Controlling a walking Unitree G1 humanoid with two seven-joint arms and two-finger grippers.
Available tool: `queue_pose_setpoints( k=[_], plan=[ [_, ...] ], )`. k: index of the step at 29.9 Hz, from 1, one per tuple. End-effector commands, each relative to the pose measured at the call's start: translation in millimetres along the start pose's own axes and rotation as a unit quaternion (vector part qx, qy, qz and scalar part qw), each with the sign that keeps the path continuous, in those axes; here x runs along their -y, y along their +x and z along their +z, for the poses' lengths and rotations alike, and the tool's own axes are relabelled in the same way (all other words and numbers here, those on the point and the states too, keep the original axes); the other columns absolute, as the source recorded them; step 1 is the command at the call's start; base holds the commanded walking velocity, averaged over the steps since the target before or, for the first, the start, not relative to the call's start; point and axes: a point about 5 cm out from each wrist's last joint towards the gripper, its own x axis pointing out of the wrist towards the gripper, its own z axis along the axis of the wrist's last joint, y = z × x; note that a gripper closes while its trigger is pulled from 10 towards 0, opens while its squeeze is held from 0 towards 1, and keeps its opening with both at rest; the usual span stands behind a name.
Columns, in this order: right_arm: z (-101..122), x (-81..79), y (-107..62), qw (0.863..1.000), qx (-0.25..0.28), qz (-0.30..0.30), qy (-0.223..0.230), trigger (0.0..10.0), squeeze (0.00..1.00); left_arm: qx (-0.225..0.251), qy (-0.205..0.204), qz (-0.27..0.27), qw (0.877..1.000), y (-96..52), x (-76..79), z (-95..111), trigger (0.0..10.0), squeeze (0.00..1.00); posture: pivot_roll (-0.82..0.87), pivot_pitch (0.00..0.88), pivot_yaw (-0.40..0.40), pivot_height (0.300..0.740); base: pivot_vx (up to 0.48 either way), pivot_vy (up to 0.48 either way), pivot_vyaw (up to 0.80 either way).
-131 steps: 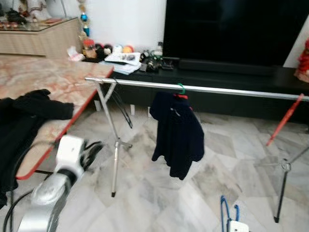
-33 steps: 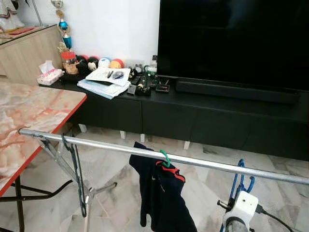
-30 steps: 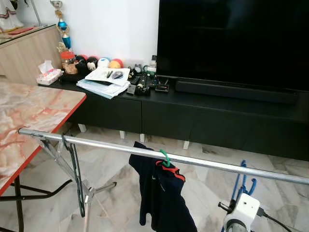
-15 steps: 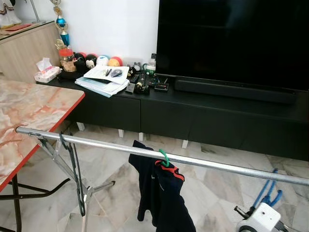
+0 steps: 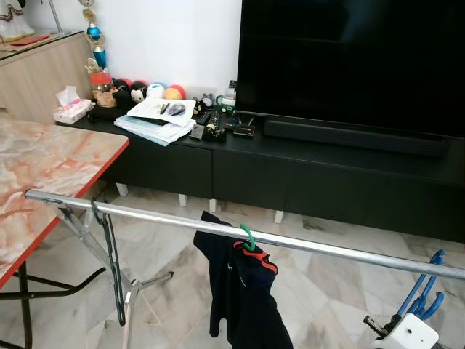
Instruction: Hang hanger
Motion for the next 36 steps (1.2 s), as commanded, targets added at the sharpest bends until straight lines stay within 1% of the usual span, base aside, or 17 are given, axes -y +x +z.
queue_pose_setpoints(
  k=[1, 2, 4, 7, 8, 9, 12, 14, 18, 20, 24, 32, 33, 35, 36],
  plan=[
    [7.1, -3.6, 0.2, 1.0, 0.016, 0.012, -0.008, 10.0, 0.0, -0.011, 0.006, 0.002, 1.0, 0.3, 3.5, -3.3, 10.0, 0.0, 0.08, 0.0, -0.034, 0.74, 0.0, 0.0, 0.0],
    [10.2, -4.8, 0.1, 0.999, 0.022, 0.022, -0.017, 10.0, 0.0, -0.01, 0.007, -0.001, 1.0, 1.4, 10.2, -3.0, 10.0, 0.0, 0.08, 0.0, -0.034, 0.74, 0.0, 0.0, 0.0],
    [12.2, -6.1, 0.1, 0.999, 0.024, 0.029, -0.025, 10.0, 0.0, -0.01, 0.008, -0.003, 1.0, 2.2, 14.5, -2.6, 10.0, 0.0, 0.08, 0.0, -0.035, 0.74, 0.0, 0.0, 0.0],
    [13.1, -13.2, 2.6, 0.997, 0.017, 0.059, -0.054, 10.0, 0.0, -0.01, 0.011, -0.007, 1.0, 4.4, 26.0, -0.7, 10.0, 0.0, 0.08, 0.0, -0.037, 0.74, 0.0, 0.0, 0.0],
    [13.7, -14.6, 3.4, 0.996, 0.017, 0.066, -0.063, 10.0, 0.0, -0.009, 0.011, -0.006, 1.0, 4.7, 27.1, -0.3, 10.0, 0.0, 0.08, 0.0, -0.037, 0.74, 0.0, 0.0, 0.0],
    [16.3, -16.3, 4.2, 0.995, 0.023, 0.071, -0.065, 10.0, 0.0, -0.011, 0.01, -0.003, 1.0, 3.1, 20.2, -2.7, 10.0, 0.0, 0.08, 0.0, -0.037, 0.74, 0.0, 0.0, 0.0],
    [18.9, -18.3, 6.3, 0.995, 0.021, 0.082, -0.06, 10.0, 0.0, -0.014, 0.01, 0.002, 1.0, 0.9, 11.4, -5.7, 10.0, 0.0, 0.08, 0.0, -0.037, 0.74, 0.0, 0.0, 0.0],
    [19.7, -18.8, 6.8, 0.994, 0.022, 0.085, -0.06, 10.0, 0.0, -0.015, 0.01, 0.002, 1.0, 0.8, 10.8, -6.0, 10.0, 0.0, 0.08, 0.0, -0.037, 0.74, 0.0, 0.0, 0.0],
    [29.6, -25.8, 9.4, 0.988, 0.042, 0.121, -0.081, 10.0, 0.0, -0.015, 0.008, 0.004, 1.0, 0.5, 8.9, -6.0, 10.0, 0.0, 0.08, 0.0, -0.037, 0.74, 0.0, 0.0, 0.0],
    [30.5, -28.1, 9.0, 0.987, 0.044, 0.129, -0.083, 10.0, 0.0, -0.015, 0.008, 0.003, 1.0, 0.5, 8.9, -6.0, 10.0, 0.0, 0.08, 0.0, -0.037, 0.74, 0.0, 0.0, 0.0],
    [31.4, -36.8, 9.1, 0.983, 0.034, 0.163, -0.082, 10.0, 0.0, -0.014, 0.008, 0.003, 1.0, 0.2, 7.9, -6.3, 10.0, 0.0, 0.08, 0.0, -0.037, 0.74, 0.0, 0.0, 0.0],
    [36.0, -45.2, 13.3, 0.977, 0.023, 0.196, -0.08, 10.0, 0.0, -0.011, 0.01, 0.012, 1.0, -0.5, 2.4, -5.0, 10.0, 0.0, 0.08, 0.0, -0.039, 0.74, 0.0, 0.0, 0.0],
    [33.8, -45.5, 13.8, 0.977, 0.007, 0.198, -0.082, 10.0, 0.0, -0.01, 0.01, 0.013, 1.0, -0.5, 0.9, -4.4, 10.0, 0.0, 0.08, 0.0, -0.04, 0.74, 0.0, 0.0, 0.0],
    [31.7, -44.9, 14.3, 0.977, -0.005, 0.195, -0.086, 10.0, 0.0, -0.01, 0.009, 0.013, 1.0, -0.5, 0.4, -4.0, 10.0, 0.0, 0.08, 0.0, -0.04, 0.74, 0.0, 0.0, 0.0],
    [29.6, -43.7, 14.5, 0.979, -0.017, 0.191, -0.072, 10.0, 0.0, -0.011, 0.009, 0.013, 1.0, -0.4, -0.1, -3.6, 10.0, 0.0, 0.08, 0.0, -0.04, 0.74, 0.0, 0.0, 0.0]
  ],
)
